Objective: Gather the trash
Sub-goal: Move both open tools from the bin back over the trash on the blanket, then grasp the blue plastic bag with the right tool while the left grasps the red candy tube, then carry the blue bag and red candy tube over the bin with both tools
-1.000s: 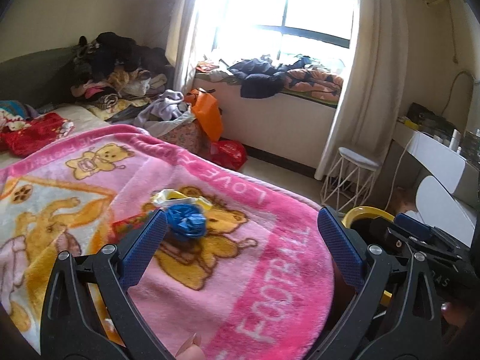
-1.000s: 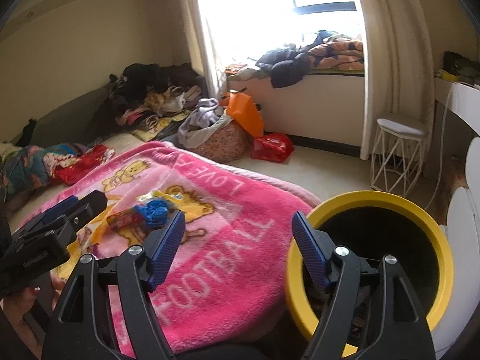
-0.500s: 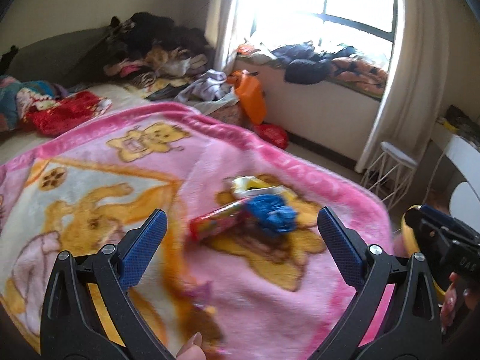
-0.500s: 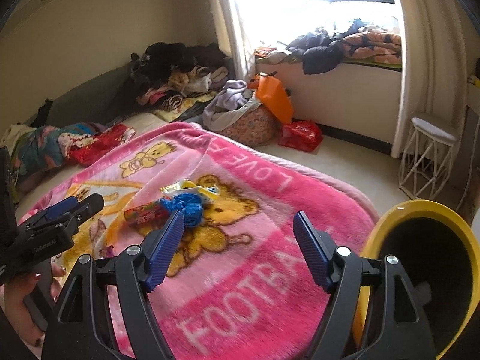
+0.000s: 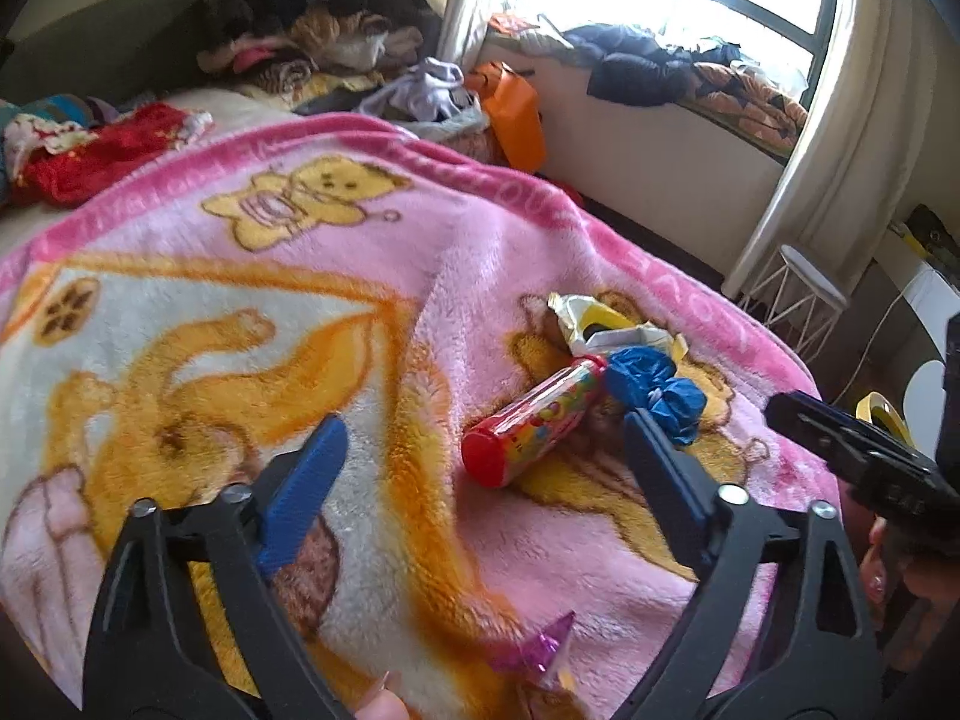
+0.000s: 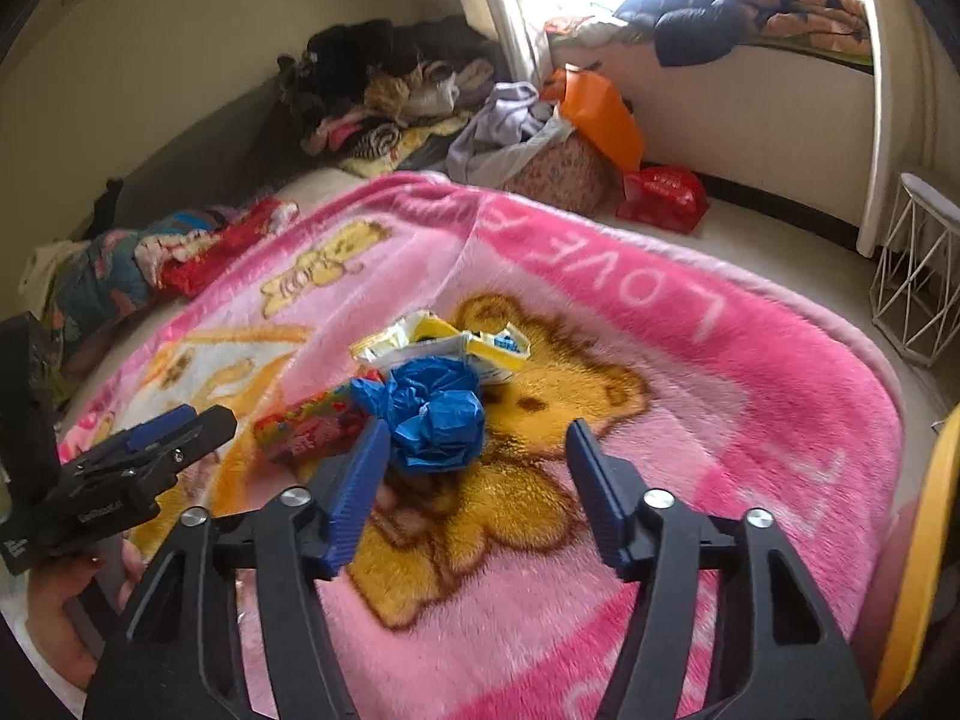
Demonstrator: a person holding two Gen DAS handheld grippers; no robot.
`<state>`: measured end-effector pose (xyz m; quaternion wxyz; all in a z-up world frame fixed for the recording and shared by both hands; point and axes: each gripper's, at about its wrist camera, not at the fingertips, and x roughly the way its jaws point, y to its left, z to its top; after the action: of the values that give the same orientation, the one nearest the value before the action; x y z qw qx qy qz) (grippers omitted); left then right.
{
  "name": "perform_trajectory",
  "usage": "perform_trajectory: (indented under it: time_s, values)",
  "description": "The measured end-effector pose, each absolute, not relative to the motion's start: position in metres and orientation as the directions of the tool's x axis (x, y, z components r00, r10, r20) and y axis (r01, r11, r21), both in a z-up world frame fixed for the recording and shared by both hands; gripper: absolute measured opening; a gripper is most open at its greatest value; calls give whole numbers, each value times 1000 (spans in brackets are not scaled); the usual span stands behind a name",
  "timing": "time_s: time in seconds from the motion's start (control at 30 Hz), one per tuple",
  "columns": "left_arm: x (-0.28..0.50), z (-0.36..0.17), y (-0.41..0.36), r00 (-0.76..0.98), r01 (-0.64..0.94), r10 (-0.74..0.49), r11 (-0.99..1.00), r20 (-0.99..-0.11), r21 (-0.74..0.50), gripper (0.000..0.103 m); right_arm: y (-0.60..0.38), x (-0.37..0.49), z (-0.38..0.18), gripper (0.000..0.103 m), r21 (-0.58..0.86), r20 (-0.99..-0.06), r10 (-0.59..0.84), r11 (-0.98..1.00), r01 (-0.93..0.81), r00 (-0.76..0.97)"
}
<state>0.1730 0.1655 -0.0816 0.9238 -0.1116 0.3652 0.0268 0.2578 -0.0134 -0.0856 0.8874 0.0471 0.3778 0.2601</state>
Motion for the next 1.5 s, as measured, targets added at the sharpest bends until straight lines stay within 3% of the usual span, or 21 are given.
perform_trajectory:
  time_s: [0.1,0.37,0.47,0.53,0.63,1.23,1.5]
  values:
    - [183,-90,165,714,-107,-55,976,-698,-187,69,-1,266,-96,48,284,-668,504,853,-438,548]
    - [196,-104,159,694,-67,-102,976,-713,-206,60,8,284,-124,38,363,-696,536,837,-409,479]
    - [201,-106,156,689,-53,-112,977,-716,-204,57,9,287,-128,28,386,-690,557,824,-415,463]
    - [202,-107,154,686,-46,-119,978,-718,-205,53,8,285,-130,14,415,-679,584,805,-425,445]
    - [204,-110,151,679,-42,-120,979,-725,-201,39,4,277,-129,7,434,-657,611,785,-442,442]
    - [180,-107,121,682,-18,-125,982,-720,-188,25,-51,217,-93,6,472,-512,640,767,-435,573]
    - [161,-88,102,725,7,-161,974,-670,-227,24,-72,205,-76,6,477,-507,624,778,-409,594]
